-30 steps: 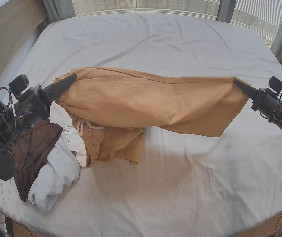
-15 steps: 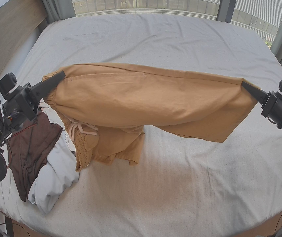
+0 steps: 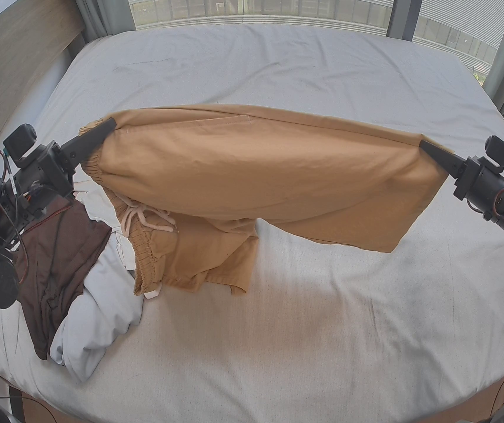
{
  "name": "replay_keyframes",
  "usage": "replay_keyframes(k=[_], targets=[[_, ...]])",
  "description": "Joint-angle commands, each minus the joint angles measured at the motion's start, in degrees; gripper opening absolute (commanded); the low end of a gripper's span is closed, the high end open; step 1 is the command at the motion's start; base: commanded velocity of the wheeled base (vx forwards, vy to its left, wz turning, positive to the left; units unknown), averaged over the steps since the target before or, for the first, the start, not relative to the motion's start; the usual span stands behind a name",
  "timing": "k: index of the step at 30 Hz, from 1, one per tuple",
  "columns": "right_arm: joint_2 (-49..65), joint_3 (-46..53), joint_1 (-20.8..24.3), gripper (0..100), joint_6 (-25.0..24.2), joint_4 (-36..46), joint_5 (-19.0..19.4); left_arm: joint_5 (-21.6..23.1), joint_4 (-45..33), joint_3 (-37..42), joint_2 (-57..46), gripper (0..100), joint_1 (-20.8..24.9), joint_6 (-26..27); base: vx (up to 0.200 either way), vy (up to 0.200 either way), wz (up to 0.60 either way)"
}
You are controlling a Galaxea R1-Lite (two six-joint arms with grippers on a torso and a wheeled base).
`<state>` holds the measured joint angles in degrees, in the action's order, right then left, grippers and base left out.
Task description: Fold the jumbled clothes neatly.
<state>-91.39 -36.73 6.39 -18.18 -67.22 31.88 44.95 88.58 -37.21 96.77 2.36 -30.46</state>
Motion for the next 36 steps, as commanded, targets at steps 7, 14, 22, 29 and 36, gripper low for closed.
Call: replay_keyframes(k=[7,14,22,29,36], targets=[[-11.70,-10.91,-0.06,0,-0.11,1.74,-0.33,-12.34,0.02,-7.27,10.37,0,3.70,0.05,0.000,0.000,0.00],[-15.48,-18.73,0.12,0,-0.11,6.13,-0.68,-16.21,0.10,-12.01,16.43,0,4.58,0.67,0.000,0.000,0.00],[-19.53,-24.79,-0.32,0,-0.11,9.21,-0.77,-19.02,0.02,-16.06,19.95,0,5.46,0.67,0.000,0.000,0.00],[-22.95,-27.52,-0.85,0,-0.11,9.30,-0.77,-21.04,0.02,-19.22,23.64,0,6.25,0.67,0.000,0.000,0.00],[-26.82,-32.18,-0.85,0,-0.11,9.39,-0.77,-24.38,-0.07,-26.60,28.74,0,6.07,0.67,0.000,0.000,0.00]])
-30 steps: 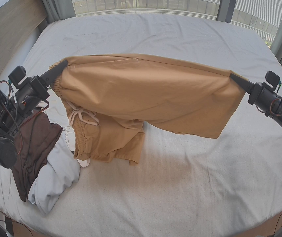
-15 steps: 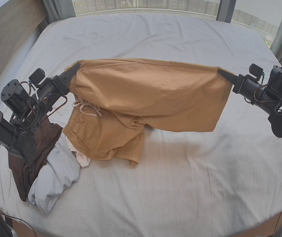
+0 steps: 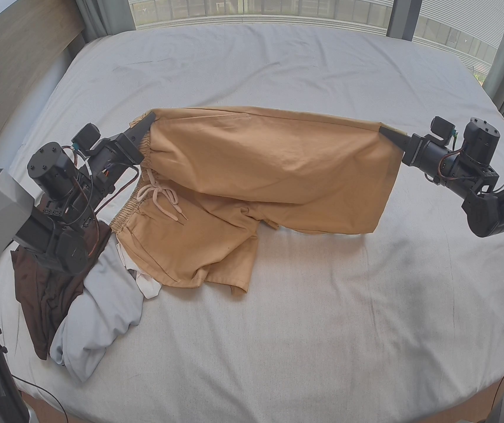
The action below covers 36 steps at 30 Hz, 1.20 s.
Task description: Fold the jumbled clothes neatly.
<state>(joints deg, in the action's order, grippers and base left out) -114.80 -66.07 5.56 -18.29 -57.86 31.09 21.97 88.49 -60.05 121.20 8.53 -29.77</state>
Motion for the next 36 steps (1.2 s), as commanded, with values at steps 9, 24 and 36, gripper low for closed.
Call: replay_keyframes(k=[9,24,36], targets=[[-8.07,-9.16,0.07,0,0.00,0.11,0.03,-4.13,-0.07,-11.05,9.23,0,-0.10,-0.11,0.000,0.000,0.00],[-15.81,-23.66,0.33,0,-0.08,5.56,-1.29,-4.57,-1.48,-18.87,14.42,0,-0.45,-0.11,0.000,0.000,0.00],[-16.51,-24.63,0.42,0,-0.08,5.83,-1.38,-5.27,-4.38,-21.86,15.12,0,-0.71,-0.03,0.000,0.000,0.00]])
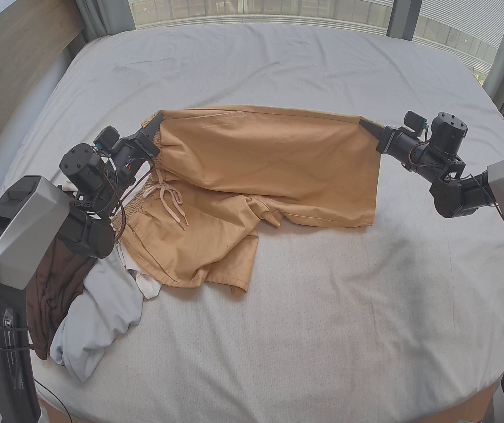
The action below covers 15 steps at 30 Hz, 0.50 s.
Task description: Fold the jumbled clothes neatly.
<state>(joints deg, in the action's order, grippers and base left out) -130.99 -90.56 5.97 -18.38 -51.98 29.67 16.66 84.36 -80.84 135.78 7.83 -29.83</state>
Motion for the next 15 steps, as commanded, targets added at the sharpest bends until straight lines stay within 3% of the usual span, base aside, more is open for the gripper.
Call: replay_keyframes(k=[1,11,12,13,15], targets=[[-0.41,-0.23,-0.08,0,0.01,-0.05,0.04,0.03,-0.42,-1.34,0.63,0,0.08,0.04,0.000,0.000,0.00],[-1.29,-0.40,0.00,0,0.01,-0.14,0.04,0.03,-1.39,-1.96,0.72,0,0.08,0.04,0.000,0.000,0.00],[-1.29,-0.40,0.09,0,0.01,-0.14,0.04,0.03,-1.48,-1.96,0.72,100,0.08,0.04,0.000,0.000,0.00],[-1.38,-0.49,0.18,100,0.01,-0.14,0.04,0.03,-1.48,-2.13,0.72,100,0.08,0.04,0.000,0.000,0.00],[-1.81,-1.63,0.18,100,-0.07,-0.14,-0.40,0.03,-1.57,-2.40,0.63,100,0.17,0.04,0.000,0.000,0.00]])
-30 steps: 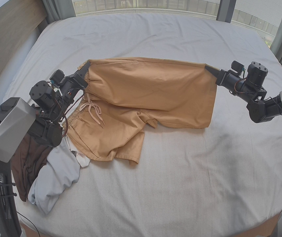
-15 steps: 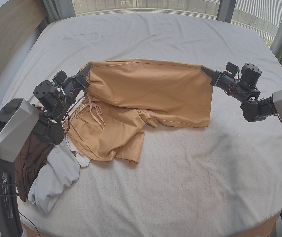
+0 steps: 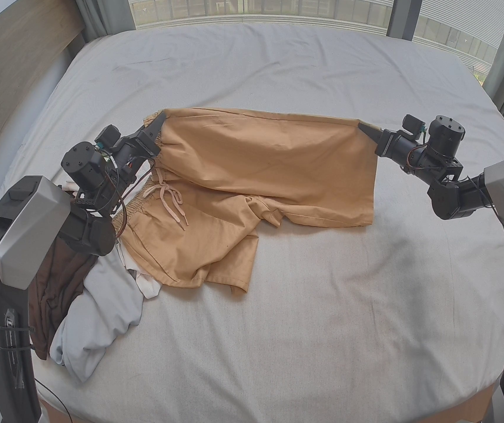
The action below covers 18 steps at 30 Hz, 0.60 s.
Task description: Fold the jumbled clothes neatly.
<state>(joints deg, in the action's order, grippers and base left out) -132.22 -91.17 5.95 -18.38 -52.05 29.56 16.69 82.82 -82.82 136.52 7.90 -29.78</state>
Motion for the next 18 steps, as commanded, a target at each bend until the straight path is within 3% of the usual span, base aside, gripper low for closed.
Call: replay_keyframes(k=[1,4,12,18], targets=[[-0.94,-1.64,0.38,100,-0.07,-0.24,-1.26,0.01,-0.03,-0.59,-0.20,100,0.10,-0.01,0.000,0.000,0.00],[-1.46,-2.61,1.08,100,-0.07,-1.03,-4.69,-0.08,-0.47,-0.15,-0.64,100,0.27,-0.01,0.000,0.000,0.00],[4.78,7.24,2.84,100,0.10,-2.79,-5.04,-0.34,0.41,7.50,-4.77,100,0.80,0.07,0.000,0.000,0.00],[9.35,14.97,3.89,100,2.12,-4.11,-5.04,0.27,4.54,16.03,-8.82,100,0.27,3.41,0.000,0.000,0.00]])
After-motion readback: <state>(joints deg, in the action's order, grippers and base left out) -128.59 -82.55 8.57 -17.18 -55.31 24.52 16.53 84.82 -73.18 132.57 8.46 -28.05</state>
